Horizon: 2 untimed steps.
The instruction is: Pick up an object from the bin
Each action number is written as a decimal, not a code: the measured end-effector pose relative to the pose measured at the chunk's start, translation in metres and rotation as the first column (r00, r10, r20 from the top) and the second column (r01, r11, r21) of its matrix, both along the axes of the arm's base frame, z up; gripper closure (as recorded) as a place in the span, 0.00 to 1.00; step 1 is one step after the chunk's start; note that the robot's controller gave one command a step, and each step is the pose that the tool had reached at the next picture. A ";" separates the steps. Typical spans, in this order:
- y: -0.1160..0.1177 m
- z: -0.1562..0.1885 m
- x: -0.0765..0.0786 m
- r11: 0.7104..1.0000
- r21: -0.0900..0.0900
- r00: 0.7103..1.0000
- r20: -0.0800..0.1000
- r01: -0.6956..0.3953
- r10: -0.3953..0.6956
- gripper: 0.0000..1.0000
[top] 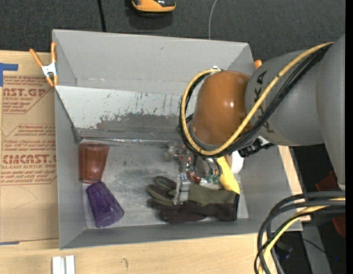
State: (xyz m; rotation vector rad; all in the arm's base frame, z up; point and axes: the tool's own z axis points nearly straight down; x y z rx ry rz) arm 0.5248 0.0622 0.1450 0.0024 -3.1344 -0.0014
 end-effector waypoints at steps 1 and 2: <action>0.000 0.004 0.002 1.000 0.001 1.000 0.007 0.001 -0.001 0.00; -0.016 -0.069 -0.016 0.999 0.000 0.999 0.005 -0.049 0.049 1.00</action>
Offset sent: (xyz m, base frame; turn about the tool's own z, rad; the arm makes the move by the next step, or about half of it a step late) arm -0.0154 -0.0168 -0.0684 -0.0492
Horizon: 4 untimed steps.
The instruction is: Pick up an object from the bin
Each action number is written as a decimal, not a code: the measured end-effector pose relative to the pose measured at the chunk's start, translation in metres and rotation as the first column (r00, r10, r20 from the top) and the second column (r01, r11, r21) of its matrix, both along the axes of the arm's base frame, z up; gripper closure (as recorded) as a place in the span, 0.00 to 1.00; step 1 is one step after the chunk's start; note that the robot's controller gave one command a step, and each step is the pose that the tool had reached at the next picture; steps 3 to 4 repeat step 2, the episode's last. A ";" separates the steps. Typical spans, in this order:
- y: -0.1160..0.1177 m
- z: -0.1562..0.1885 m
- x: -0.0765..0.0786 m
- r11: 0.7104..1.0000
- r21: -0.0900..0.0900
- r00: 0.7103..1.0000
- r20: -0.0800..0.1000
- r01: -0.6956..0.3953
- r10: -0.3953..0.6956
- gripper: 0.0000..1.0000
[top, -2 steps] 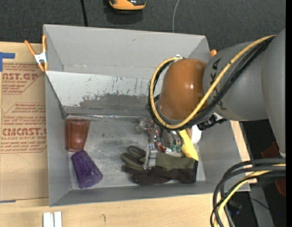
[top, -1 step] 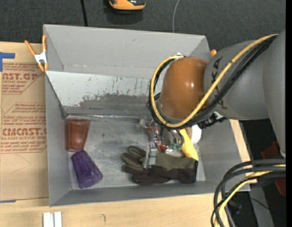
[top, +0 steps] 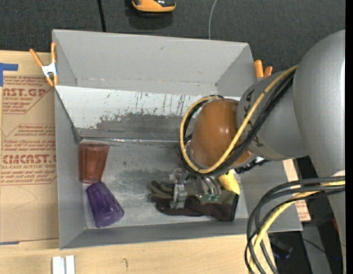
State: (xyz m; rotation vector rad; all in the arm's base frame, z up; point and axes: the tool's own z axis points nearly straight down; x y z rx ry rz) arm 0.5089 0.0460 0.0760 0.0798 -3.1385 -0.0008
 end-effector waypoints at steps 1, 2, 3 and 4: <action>0.000 0.000 0.000 1.000 0.000 1.000 0.000 0.000 0.000 1.00; -0.030 0.189 -0.007 0.999 -0.001 0.999 0.011 -0.042 0.042 1.00; -0.030 0.189 -0.007 0.999 -0.001 0.999 0.011 -0.042 0.042 1.00; -0.030 0.189 -0.007 0.999 -0.001 0.999 0.011 -0.042 0.042 1.00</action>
Offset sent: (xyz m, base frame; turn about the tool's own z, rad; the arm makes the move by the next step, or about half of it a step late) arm -0.0083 -0.0297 0.1855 -0.0427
